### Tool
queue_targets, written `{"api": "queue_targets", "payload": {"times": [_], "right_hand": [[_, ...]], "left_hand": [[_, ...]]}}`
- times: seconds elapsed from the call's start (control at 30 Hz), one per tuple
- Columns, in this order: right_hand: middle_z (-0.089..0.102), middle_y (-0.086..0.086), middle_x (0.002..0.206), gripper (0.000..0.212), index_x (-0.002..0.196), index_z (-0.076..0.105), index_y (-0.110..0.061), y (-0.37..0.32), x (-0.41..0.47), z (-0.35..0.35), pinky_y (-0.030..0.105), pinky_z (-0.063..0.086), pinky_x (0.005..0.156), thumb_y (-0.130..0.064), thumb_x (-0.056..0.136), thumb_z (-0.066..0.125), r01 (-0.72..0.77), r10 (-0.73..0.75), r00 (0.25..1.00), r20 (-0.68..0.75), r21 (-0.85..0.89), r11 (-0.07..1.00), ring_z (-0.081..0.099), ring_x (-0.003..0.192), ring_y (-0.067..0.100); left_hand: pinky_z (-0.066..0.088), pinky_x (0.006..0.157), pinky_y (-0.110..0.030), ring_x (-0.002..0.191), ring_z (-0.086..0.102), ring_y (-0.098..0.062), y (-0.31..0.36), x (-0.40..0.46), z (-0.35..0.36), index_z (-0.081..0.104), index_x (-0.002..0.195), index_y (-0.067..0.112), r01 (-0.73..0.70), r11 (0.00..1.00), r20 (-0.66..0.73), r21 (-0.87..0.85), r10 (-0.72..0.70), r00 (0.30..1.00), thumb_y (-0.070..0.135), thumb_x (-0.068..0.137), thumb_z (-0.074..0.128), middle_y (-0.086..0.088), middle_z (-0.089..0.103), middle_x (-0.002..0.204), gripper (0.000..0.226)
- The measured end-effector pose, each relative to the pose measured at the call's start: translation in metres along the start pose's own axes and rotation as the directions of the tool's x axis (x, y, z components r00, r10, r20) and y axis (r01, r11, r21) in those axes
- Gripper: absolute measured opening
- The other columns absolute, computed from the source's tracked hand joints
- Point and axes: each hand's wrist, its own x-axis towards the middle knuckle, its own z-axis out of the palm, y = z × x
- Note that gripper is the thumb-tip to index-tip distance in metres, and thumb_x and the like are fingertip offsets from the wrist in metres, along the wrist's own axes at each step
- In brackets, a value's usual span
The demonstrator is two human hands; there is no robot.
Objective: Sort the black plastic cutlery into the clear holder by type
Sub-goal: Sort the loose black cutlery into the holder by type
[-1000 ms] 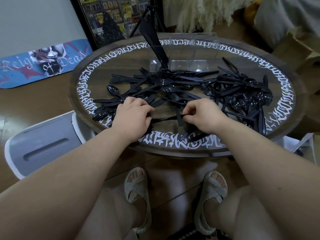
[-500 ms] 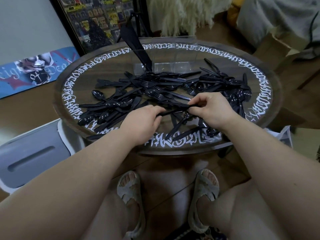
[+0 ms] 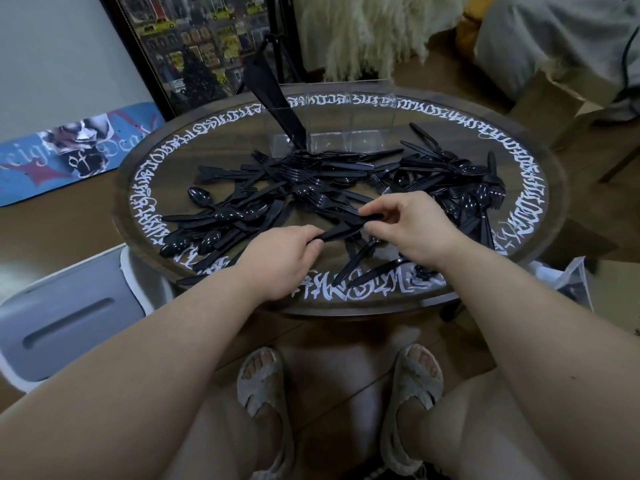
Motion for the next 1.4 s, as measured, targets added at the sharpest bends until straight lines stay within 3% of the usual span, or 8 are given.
{"api": "queue_targets", "payload": {"times": [0.13,0.43,0.53,0.63,0.87,0.97,1.1,1.4], "right_hand": [[0.062,-0.017,0.082,0.017,0.103,0.072,-0.018,-0.001,0.000,-0.003,0.013,0.046,0.077,-0.015,0.088,0.066,-0.006,0.006,1.000,-0.012,-0.015,1.000,0.058,0.077,-0.002],[0.059,-0.005,0.067,0.013,0.093,0.069,-0.021,0.000,-0.008,-0.013,0.013,0.036,0.045,-0.015,0.094,0.057,-0.095,0.104,0.988,0.117,-0.083,0.992,0.045,0.050,0.005],[0.064,-0.007,0.075,0.011,0.094,0.071,-0.020,-0.008,-0.008,-0.005,0.015,0.046,0.058,-0.015,0.092,0.061,-0.074,0.080,0.990,0.114,-0.057,0.996,0.056,0.060,0.000],[0.070,0.003,0.081,0.009,0.092,0.073,-0.016,-0.011,-0.005,0.005,0.036,0.056,0.082,-0.013,0.088,0.065,-0.091,0.089,0.995,0.052,0.044,0.995,0.067,0.079,0.017],[0.068,0.008,0.074,0.005,0.086,0.069,-0.012,-0.018,0.005,0.027,0.041,0.057,0.081,-0.008,0.084,0.070,-0.126,0.124,0.992,0.023,0.237,0.963,0.065,0.070,0.019],[0.066,-0.005,0.082,0.020,0.105,0.066,-0.019,-0.022,0.016,0.042,0.034,0.051,0.085,-0.020,0.086,0.068,-0.051,0.051,0.998,-0.022,0.012,0.999,0.062,0.081,0.014],[0.053,-0.001,0.122,0.035,0.130,0.056,-0.025,-0.033,0.034,0.069,0.035,0.037,0.100,-0.022,0.096,0.047,0.157,-0.134,0.987,0.084,-0.414,0.897,0.041,0.116,0.023],[0.025,-0.005,0.153,0.042,0.138,0.047,-0.025,-0.038,0.055,0.109,0.043,0.027,0.102,-0.034,0.097,0.042,0.233,-0.099,0.967,0.233,-0.668,0.707,0.022,0.127,0.028]], "left_hand": [[0.042,0.096,-0.036,0.114,0.054,-0.021,-0.006,-0.003,-0.004,0.056,0.130,0.020,0.049,0.999,-0.038,0.011,-0.049,0.998,0.035,0.102,0.032,-0.003,0.061,0.121,0.040],[0.039,0.091,-0.030,0.112,0.052,-0.020,-0.009,-0.006,-0.011,0.048,0.139,0.019,0.073,0.997,-0.088,-0.016,-0.074,0.993,0.028,0.102,0.030,-0.003,0.055,0.116,0.042],[0.038,0.090,-0.028,0.115,0.051,-0.019,-0.007,-0.007,-0.009,0.048,0.139,0.020,0.031,0.999,-0.083,0.032,-0.029,0.996,0.029,0.101,0.031,-0.003,0.054,0.119,0.042],[0.039,0.089,-0.029,0.111,0.052,-0.019,-0.004,-0.009,-0.006,0.051,0.136,0.022,-0.014,0.999,-0.065,0.051,0.017,0.998,0.032,0.101,0.032,0.000,0.054,0.113,0.041],[0.043,0.078,-0.033,0.095,0.057,-0.021,-0.024,-0.016,-0.012,0.056,0.117,0.019,0.020,0.999,0.009,0.040,-0.020,1.000,0.028,0.102,0.037,0.002,0.058,0.097,0.026],[0.042,0.067,-0.033,0.082,0.058,-0.025,-0.044,-0.021,-0.022,0.054,0.113,0.018,0.149,0.988,-0.109,0.044,-0.143,0.984,0.029,0.101,0.038,-0.002,0.060,0.086,0.023],[0.041,0.075,-0.036,0.099,0.058,-0.036,-0.075,-0.031,-0.035,0.052,0.125,0.013,0.329,0.944,-0.252,0.022,-0.313,0.916,0.027,0.102,0.036,-0.014,0.065,0.106,0.030],[0.036,0.070,-0.031,0.096,0.058,-0.031,-0.105,-0.040,-0.030,0.055,0.116,0.015,0.364,0.931,-0.240,0.026,-0.348,0.906,0.033,0.099,0.041,-0.009,0.064,0.100,0.028]]}}
